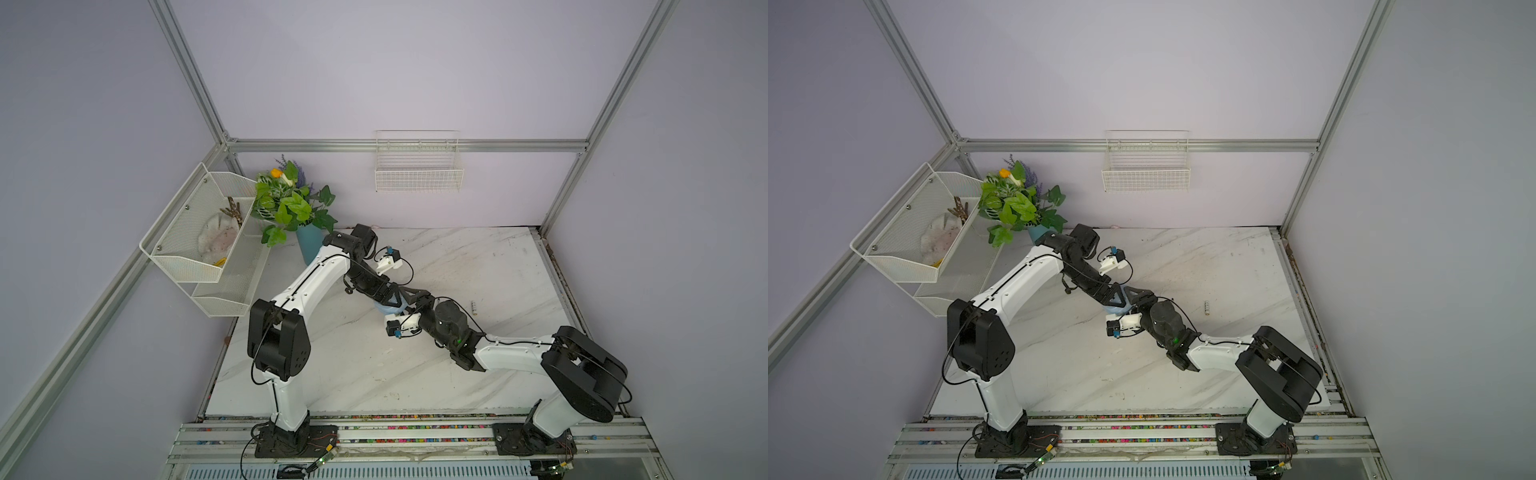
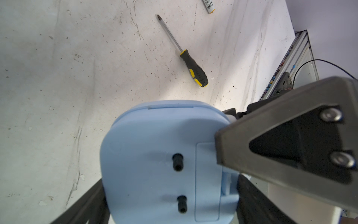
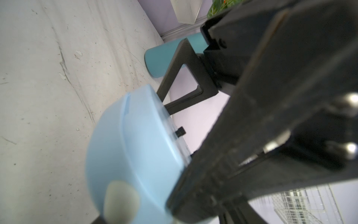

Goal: Remove the battery from the alarm
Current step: Adjust the alarm at the center of the board.

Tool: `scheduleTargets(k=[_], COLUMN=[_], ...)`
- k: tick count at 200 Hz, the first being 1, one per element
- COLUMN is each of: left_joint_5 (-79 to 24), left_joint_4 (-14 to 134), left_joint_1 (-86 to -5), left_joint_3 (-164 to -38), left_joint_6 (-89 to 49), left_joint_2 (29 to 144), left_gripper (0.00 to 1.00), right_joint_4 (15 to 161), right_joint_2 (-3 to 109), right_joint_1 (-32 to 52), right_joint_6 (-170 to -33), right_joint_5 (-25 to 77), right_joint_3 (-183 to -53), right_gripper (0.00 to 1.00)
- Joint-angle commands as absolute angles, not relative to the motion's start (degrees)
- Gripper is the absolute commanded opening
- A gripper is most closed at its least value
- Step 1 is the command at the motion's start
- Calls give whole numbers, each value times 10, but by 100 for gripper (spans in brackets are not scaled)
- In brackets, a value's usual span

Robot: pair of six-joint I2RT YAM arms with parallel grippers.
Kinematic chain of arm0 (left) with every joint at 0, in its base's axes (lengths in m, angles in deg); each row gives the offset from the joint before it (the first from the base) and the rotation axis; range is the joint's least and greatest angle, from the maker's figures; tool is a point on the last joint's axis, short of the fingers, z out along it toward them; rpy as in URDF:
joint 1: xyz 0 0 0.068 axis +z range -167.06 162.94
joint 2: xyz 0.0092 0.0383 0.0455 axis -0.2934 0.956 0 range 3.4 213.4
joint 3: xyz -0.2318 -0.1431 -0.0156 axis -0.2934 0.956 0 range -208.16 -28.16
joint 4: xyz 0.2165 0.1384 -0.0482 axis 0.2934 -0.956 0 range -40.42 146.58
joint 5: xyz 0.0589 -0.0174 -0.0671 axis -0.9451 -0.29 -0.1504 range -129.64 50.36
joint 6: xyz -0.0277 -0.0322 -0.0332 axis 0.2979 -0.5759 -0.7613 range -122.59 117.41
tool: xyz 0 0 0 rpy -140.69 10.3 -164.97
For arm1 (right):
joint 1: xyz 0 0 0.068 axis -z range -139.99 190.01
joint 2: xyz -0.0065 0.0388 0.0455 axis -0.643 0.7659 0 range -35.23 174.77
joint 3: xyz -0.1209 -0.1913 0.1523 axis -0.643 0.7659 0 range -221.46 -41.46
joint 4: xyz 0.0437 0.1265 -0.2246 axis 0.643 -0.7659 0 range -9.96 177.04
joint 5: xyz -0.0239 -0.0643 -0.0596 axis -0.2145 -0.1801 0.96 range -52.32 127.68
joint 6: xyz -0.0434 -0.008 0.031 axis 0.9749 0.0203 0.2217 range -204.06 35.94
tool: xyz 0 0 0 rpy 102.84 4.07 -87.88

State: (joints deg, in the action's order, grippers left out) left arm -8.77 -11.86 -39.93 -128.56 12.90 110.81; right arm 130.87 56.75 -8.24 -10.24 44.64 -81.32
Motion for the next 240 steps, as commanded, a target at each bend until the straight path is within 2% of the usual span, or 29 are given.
scheduleTargets(k=[1, 36, 68, 112, 167, 240], left_joint_5=[-74, -75, -74, -82, -98, -101], left_joint_4=[-128, -128, -128, -122, -105, -71], left_joint_1=[-403, -404, -409, -413, -413, -396], left_joint_3=[-1263, -1264, -1264, -1258, -1256, -1251], left_joint_6=[135, 134, 133, 129, 117, 93], left_joint_2=[1117, 1116, 1116, 1107, 1092, 1060], left_gripper=[86, 86, 87, 99, 100, 100], right_joint_4=[1303, 1300, 1330, 1287, 1068, 831], right_joint_2=[571, 571, 574, 551, 477, 461], right_joint_1=[-89, -91, -95, -101, -102, -99], right_joint_6=[-105, -116, -124, -159, -275, -364], right_joint_5=[448, 455, 462, 465, 470, 436], right_joint_3=[-834, -830, -822, -815, -838, -895], right_gripper=[54, 33, 20, 0, 0, 0])
